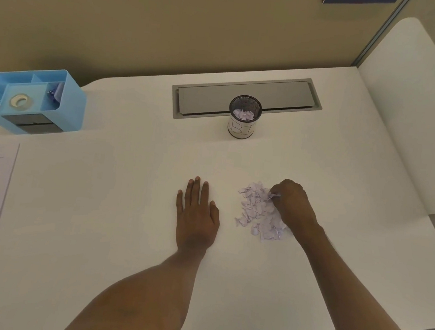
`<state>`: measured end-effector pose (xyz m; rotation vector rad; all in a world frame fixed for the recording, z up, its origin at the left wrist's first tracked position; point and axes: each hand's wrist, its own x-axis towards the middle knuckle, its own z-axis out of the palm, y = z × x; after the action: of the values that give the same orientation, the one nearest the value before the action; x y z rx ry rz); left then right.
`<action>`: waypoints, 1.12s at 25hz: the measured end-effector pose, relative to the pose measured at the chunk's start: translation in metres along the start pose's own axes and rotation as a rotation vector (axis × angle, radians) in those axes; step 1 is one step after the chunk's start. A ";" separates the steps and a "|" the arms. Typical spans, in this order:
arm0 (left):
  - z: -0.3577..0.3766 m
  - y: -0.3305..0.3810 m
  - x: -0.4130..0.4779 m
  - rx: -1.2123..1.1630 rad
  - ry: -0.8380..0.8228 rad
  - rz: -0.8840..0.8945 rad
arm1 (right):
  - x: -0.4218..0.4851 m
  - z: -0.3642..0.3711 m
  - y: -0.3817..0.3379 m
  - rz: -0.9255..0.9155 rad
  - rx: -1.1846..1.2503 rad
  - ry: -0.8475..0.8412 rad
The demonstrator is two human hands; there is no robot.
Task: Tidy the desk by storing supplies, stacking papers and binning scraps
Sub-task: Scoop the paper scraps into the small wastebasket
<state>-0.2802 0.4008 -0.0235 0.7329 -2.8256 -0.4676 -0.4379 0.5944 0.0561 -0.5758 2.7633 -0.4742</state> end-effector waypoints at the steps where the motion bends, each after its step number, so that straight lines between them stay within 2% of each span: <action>1: 0.000 0.000 0.000 0.001 -0.002 -0.002 | 0.001 -0.005 -0.002 0.000 0.059 0.014; 10: -0.001 0.002 0.001 0.010 -0.011 -0.007 | 0.044 -0.082 -0.060 -0.064 0.449 0.139; 15: -0.002 0.002 0.000 0.001 0.004 -0.003 | 0.120 -0.104 -0.100 -0.172 0.476 0.277; 17: -0.003 0.002 0.000 -0.007 0.006 -0.004 | 0.148 -0.103 -0.112 -0.195 0.439 0.323; 20: -0.003 0.002 0.001 -0.009 0.006 -0.004 | 0.181 -0.089 -0.119 -0.159 0.357 0.296; 22: -0.003 0.002 0.001 -0.008 0.004 -0.007 | 0.196 -0.076 -0.117 -0.124 0.252 0.226; 26: -0.003 0.003 0.001 -0.006 0.000 -0.013 | 0.209 -0.063 -0.115 -0.148 -0.158 0.029; 28: -0.003 0.003 0.001 -0.008 0.001 -0.011 | 0.212 -0.063 -0.116 -0.167 -0.216 -0.003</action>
<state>-0.2816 0.4021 -0.0198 0.7479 -2.8186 -0.4803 -0.6066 0.4198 0.1140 -0.8610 2.7957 -0.2096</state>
